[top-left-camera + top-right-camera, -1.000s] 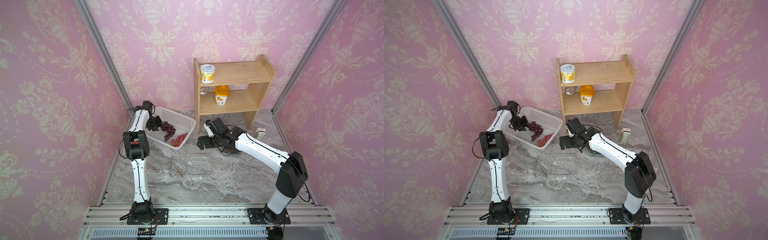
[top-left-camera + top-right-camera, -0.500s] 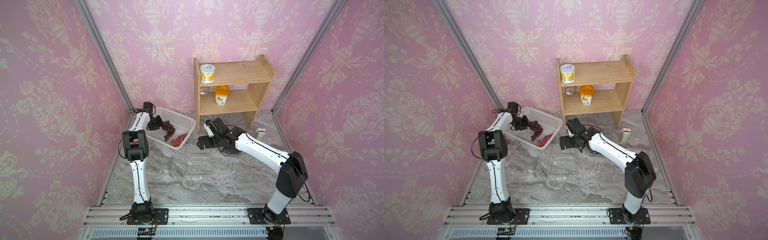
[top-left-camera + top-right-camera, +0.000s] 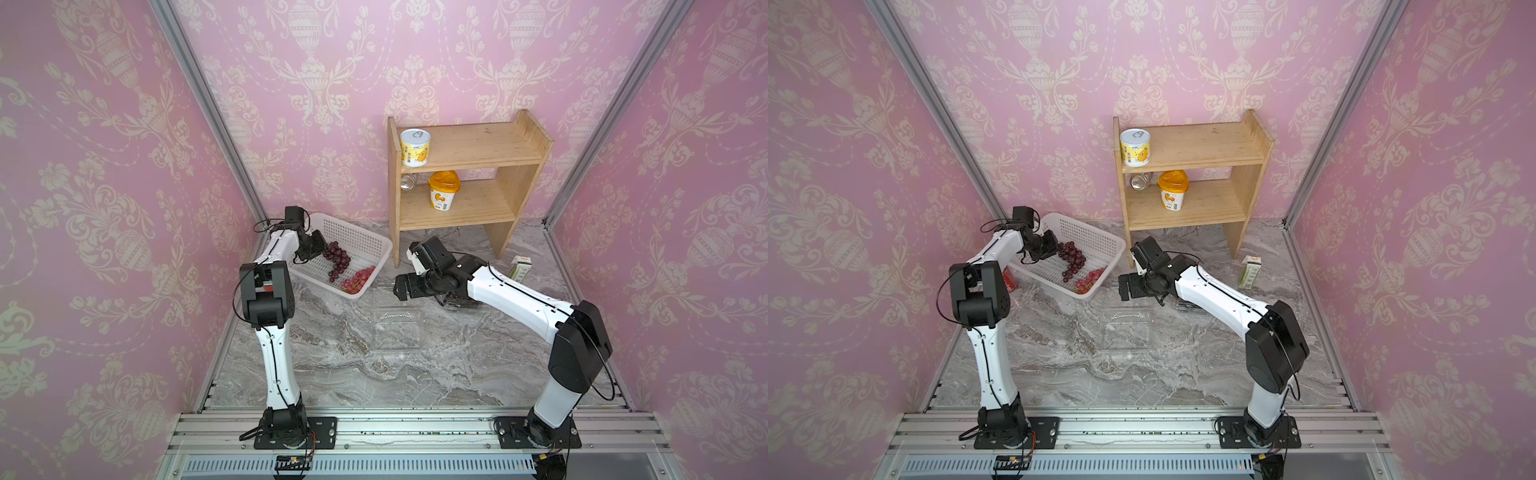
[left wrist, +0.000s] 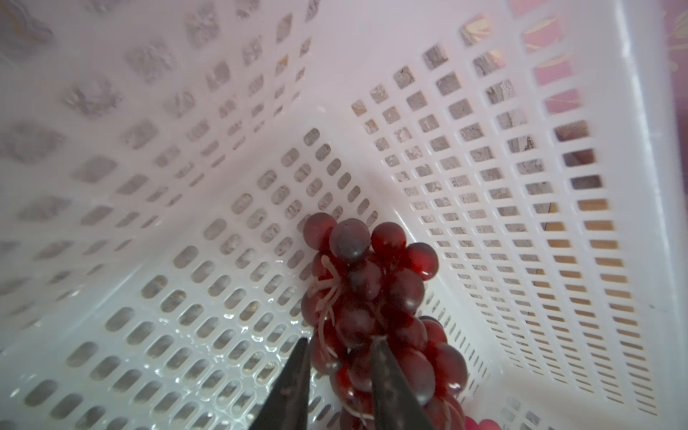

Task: Pack grapes into containers
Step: Pick up the grape from the basket.

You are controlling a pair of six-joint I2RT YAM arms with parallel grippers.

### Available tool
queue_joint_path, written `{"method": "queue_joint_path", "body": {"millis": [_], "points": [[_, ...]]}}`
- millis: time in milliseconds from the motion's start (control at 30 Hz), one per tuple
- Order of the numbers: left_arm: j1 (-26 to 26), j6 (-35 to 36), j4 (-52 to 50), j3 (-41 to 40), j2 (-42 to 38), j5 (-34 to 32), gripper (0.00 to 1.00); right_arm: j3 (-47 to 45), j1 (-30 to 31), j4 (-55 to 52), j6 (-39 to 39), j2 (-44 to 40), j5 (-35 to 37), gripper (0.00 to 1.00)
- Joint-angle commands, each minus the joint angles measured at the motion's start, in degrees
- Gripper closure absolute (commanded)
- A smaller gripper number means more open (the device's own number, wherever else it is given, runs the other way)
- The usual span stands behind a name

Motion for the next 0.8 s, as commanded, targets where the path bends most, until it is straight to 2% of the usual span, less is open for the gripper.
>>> {"method": "queue_joint_path", "body": {"millis": [0, 500, 767], "points": [[0.14, -1.52, -1.37, -0.49, -1.44, 1.38, 0.69, 0.26, -0.42, 0.25, 1.42, 0.61, -0.5, 0.0], [-0.22, -2.76, -0.66, -5.32, -2.67, 1.15, 0.72, -0.18, -0.4, 0.64, 1.8, 0.41, -0.72, 0.0], [-0.22, -4.11, 0.95, -3.96, -2.6, 1.09, 0.76, -0.48, -0.42, 0.83, 2.01, 0.32, -0.71, 0.0]]}}
